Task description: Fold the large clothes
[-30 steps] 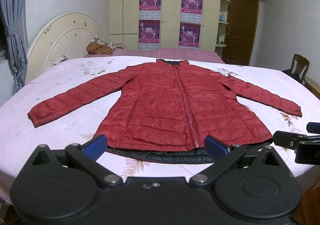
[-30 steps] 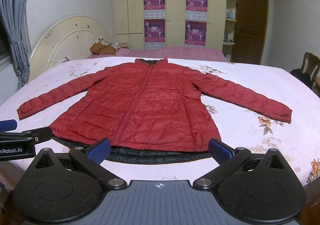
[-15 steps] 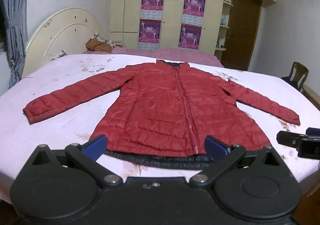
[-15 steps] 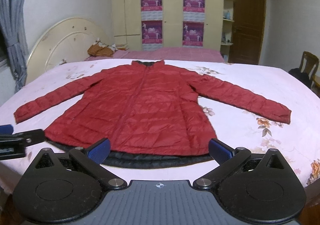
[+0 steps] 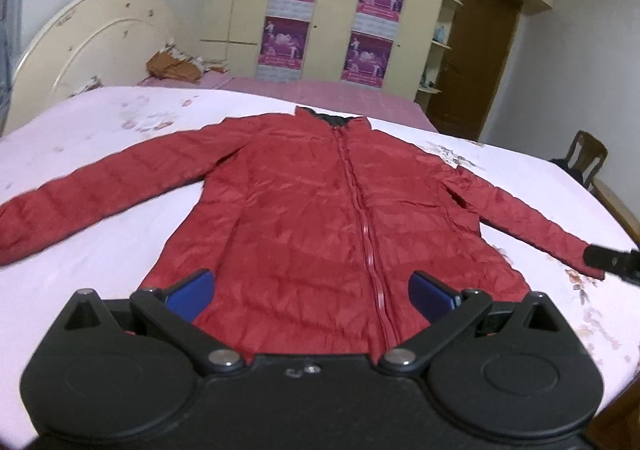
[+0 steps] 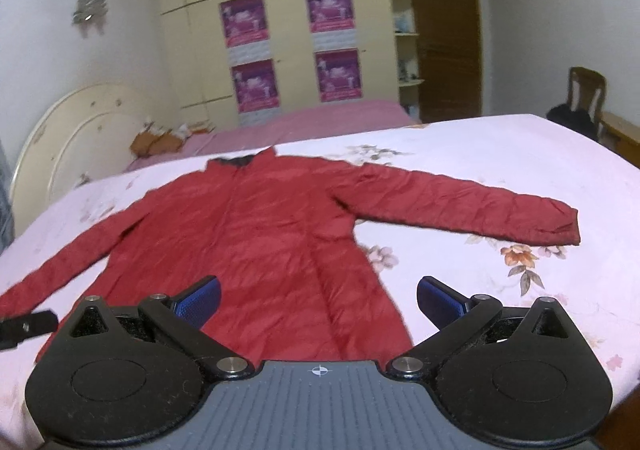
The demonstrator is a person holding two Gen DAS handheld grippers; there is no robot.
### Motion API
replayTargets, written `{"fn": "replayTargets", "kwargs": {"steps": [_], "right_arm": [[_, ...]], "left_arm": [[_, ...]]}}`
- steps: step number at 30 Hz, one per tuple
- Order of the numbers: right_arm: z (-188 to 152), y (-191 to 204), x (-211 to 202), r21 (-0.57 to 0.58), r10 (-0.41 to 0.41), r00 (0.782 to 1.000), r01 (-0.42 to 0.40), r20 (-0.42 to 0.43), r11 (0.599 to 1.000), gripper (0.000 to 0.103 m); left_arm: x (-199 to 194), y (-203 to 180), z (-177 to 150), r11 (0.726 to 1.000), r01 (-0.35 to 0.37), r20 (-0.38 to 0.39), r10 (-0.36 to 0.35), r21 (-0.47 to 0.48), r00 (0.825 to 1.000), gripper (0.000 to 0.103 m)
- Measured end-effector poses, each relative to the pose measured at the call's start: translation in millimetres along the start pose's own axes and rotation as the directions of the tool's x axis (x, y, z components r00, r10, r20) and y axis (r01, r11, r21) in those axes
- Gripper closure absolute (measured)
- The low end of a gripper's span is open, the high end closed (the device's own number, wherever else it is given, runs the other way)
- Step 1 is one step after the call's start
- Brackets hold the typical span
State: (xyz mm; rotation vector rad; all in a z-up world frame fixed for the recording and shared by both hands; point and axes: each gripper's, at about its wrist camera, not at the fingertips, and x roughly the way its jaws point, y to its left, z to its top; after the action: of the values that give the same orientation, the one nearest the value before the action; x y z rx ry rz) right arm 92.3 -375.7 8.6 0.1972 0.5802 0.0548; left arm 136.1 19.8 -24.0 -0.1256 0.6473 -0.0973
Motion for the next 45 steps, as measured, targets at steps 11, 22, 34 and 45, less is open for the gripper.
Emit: {"fn": "replayTargets", "kwargs": {"steps": [11, 22, 34, 45], "right_arm": [[38, -67, 68, 0.196, -0.176, 0.983, 0.164, 0.046, 0.967, 0.001], [36, -165, 98, 0.385, -0.279, 0.96, 0.267, -0.023, 0.884, 0.04], [2, -294, 151, 0.738, -0.247, 0.966, 0.218, -0.071, 0.639, 0.04], [15, -307, 159, 0.72, -0.276, 0.959, 0.236, -0.065, 0.652, 0.086]], "left_arm": [[70, -3, 47, 0.993, 0.105, -0.011, -0.105, 0.06, 0.994, 0.0], [133, -35, 58, 0.99, 0.114, -0.096, -0.106, 0.079, 0.99, 0.0], [196, -98, 82, 0.99, 0.097, -0.155, -0.08, 0.104, 0.985, 0.0], [216, -101, 104, 0.997, 0.017, -0.139, -0.007, 0.073, 0.99, 0.0]]}}
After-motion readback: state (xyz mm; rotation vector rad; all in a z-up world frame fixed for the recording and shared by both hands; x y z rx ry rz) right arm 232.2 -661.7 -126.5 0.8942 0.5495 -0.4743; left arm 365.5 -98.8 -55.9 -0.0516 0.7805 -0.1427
